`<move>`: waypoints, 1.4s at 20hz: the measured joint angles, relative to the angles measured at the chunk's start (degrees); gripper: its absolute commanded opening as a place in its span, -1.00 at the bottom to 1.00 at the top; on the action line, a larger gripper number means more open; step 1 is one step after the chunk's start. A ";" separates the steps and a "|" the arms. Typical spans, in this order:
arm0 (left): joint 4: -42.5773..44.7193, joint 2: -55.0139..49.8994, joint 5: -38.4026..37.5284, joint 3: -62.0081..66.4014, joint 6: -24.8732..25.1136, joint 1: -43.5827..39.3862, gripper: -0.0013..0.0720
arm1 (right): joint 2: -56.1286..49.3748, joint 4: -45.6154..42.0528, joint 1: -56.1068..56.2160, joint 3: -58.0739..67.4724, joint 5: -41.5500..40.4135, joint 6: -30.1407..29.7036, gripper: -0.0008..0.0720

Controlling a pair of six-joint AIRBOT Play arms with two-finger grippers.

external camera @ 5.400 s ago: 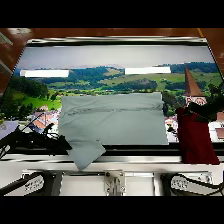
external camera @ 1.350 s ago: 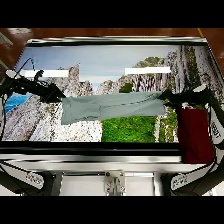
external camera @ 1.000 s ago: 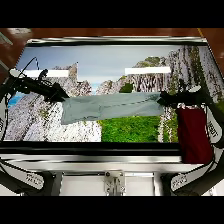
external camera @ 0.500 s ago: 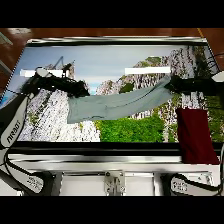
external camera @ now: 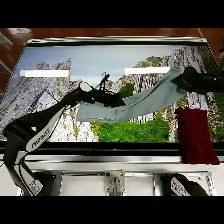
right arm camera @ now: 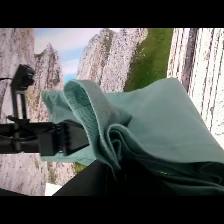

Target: Fold the shirts.

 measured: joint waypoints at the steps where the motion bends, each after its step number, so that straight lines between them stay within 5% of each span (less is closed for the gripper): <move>1: -2.05 -1.27 0.66 0.33 0.22 -1.46 -0.86 | 0.70 0.04 0.00 0.00 0.37 0.63 -0.80; 10: -15.15 -8.87 0.61 7.48 1.53 -5.16 -0.88 | 2.29 0.09 1.42 0.00 0.68 3.58 -0.80; 19: 20.52 12.46 -9.94 8.39 -9.05 16.35 -0.87 | -8.63 0.35 25.22 0.00 -16.76 4.11 -0.80; 28: 28.68 37.09 -18.95 8.44 -11.06 36.96 -0.87 | -31.61 16.39 46.29 0.02 -41.38 2.54 -0.80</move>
